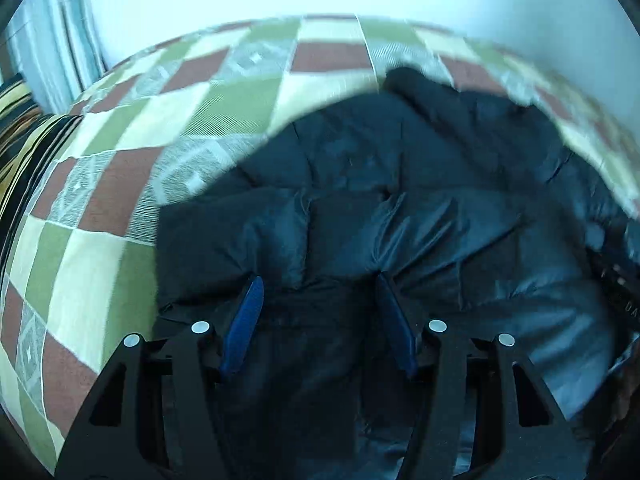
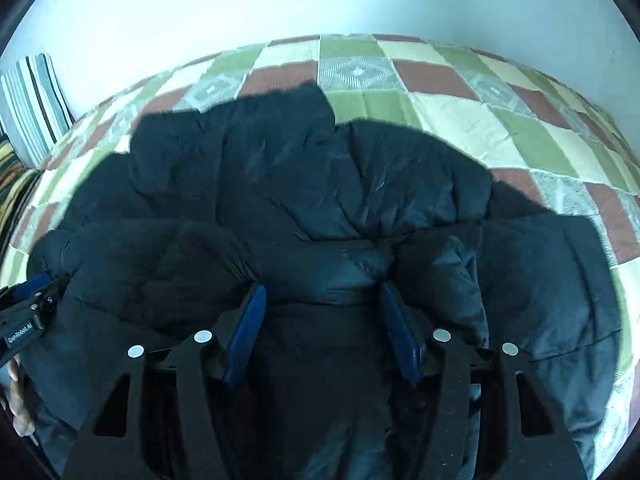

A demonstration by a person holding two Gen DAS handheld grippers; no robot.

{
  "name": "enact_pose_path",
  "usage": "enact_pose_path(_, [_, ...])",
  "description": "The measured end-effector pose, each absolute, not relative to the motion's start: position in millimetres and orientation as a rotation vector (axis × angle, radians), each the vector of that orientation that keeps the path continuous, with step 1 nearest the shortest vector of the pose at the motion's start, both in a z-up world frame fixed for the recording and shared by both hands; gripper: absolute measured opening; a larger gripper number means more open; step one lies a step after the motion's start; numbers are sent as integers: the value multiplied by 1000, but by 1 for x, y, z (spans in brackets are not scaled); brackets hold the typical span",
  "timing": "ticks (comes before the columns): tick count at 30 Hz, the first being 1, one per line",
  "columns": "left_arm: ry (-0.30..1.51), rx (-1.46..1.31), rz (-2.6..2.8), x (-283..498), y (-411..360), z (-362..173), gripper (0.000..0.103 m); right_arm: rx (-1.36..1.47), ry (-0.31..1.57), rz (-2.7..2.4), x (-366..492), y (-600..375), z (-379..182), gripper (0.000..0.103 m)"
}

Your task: Fold large clothes

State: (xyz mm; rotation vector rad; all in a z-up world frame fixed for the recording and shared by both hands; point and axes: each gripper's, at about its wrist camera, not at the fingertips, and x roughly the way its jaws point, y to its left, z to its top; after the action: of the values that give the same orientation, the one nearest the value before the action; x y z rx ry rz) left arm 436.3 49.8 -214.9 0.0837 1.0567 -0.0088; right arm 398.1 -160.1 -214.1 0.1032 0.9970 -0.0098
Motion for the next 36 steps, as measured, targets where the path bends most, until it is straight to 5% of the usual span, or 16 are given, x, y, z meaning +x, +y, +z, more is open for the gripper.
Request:
enact_pose_path(10, [930, 50, -7, 385, 45, -169, 57, 145, 902, 17, 356, -157, -171, 59])
enact_pose_path(17, [1038, 129, -45, 393, 21, -214, 58, 60, 996, -9, 358, -144, -208, 67])
enact_pose_path(21, [1024, 68, -84, 382, 33, -192, 58, 120, 960, 33, 343, -159, -183, 67])
enact_pose_path(29, [975, -46, -77, 260, 124, -161, 73, 155, 927, -22, 223, -247, -147, 78])
enact_pose_path(36, [1045, -123, -39, 139, 187, -176, 75, 324, 1011, -124, 103, -330, -168, 78])
